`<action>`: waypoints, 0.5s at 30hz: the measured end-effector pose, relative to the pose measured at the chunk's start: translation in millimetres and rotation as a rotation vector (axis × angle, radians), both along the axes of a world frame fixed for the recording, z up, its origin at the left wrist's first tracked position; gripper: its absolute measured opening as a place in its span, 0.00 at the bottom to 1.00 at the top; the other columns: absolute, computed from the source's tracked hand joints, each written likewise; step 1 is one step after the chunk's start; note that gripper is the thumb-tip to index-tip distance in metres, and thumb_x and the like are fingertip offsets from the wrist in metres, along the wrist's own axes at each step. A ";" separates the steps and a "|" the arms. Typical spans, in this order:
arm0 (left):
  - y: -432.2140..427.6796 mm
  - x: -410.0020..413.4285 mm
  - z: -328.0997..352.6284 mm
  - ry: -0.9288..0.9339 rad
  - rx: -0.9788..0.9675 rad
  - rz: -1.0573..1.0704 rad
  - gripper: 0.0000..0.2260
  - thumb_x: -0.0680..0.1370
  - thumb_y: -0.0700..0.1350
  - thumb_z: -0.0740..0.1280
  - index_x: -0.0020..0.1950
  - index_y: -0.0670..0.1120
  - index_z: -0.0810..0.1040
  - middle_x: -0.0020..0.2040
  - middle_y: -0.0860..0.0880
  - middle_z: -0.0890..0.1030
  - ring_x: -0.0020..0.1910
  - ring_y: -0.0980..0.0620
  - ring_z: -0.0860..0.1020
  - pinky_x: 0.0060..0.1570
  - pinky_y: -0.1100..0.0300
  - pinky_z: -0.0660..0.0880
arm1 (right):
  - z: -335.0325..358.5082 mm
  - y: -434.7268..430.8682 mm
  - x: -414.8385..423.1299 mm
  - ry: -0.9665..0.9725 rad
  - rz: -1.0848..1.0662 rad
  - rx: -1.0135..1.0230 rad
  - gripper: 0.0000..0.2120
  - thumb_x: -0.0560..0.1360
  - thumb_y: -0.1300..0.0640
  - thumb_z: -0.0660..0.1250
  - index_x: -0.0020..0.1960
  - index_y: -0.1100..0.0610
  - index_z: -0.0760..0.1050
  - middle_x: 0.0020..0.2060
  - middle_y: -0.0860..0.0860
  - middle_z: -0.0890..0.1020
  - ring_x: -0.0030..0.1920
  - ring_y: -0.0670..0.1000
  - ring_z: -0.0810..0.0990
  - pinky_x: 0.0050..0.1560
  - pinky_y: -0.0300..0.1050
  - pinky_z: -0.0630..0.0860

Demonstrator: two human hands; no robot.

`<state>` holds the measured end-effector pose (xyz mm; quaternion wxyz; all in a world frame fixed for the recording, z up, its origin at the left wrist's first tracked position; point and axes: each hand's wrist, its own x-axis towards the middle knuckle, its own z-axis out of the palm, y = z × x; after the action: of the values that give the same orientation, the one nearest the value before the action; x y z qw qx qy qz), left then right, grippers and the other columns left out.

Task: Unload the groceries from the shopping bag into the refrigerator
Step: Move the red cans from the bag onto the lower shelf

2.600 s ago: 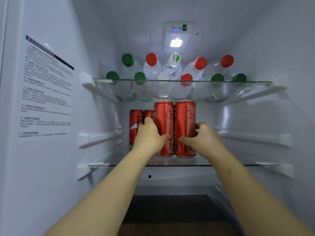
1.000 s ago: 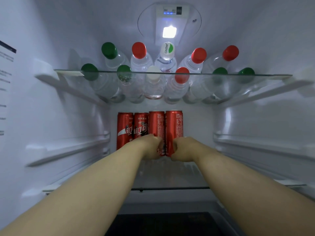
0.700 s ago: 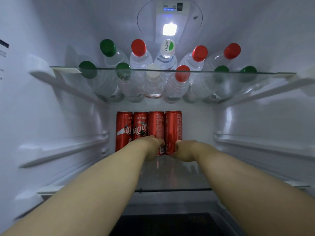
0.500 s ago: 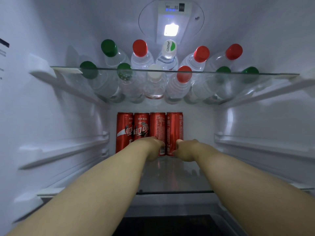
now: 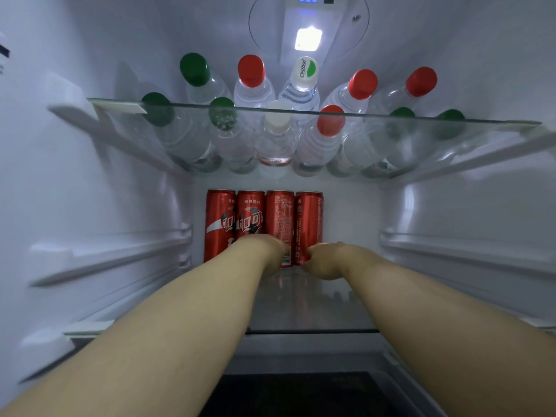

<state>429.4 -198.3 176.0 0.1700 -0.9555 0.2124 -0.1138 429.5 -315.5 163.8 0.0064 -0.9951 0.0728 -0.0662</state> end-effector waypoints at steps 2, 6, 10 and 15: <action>-0.9 3.2 -1.2 0.006 0.024 0.022 0.29 0.78 0.33 0.59 0.77 0.46 0.54 0.75 0.43 0.60 0.72 0.43 0.62 0.69 0.49 0.62 | 1.5 1.0 -5.7 0.016 0.045 0.023 0.22 0.81 0.52 0.53 0.74 0.56 0.59 0.71 0.55 0.65 0.69 0.56 0.66 0.69 0.49 0.62; -2.7 11.4 -4.6 0.012 0.118 0.086 0.27 0.79 0.36 0.59 0.76 0.43 0.55 0.74 0.42 0.62 0.71 0.42 0.64 0.68 0.48 0.64 | 2.6 3.3 -13.6 0.021 0.117 0.057 0.20 0.82 0.56 0.51 0.74 0.58 0.59 0.71 0.56 0.65 0.69 0.55 0.66 0.68 0.46 0.62; -2.6 14.3 -4.8 0.006 0.083 0.086 0.26 0.79 0.36 0.59 0.76 0.43 0.56 0.73 0.41 0.63 0.71 0.42 0.65 0.68 0.48 0.65 | 3.2 1.8 -14.8 -0.024 0.131 0.119 0.20 0.82 0.54 0.54 0.72 0.57 0.62 0.68 0.56 0.69 0.67 0.56 0.69 0.65 0.46 0.65; 4.3 8.6 -2.1 -0.007 -0.200 0.032 0.24 0.78 0.37 0.61 0.73 0.45 0.63 0.70 0.43 0.68 0.66 0.43 0.70 0.65 0.47 0.70 | 5.1 -4.1 -24.6 -0.183 0.119 0.218 0.15 0.77 0.53 0.61 0.62 0.57 0.69 0.58 0.55 0.75 0.55 0.54 0.74 0.54 0.45 0.71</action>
<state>438.0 -194.0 173.9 0.0763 -0.9706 0.1840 -0.1350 404.9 -319.6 168.9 0.1247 -0.9809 0.0193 -0.1479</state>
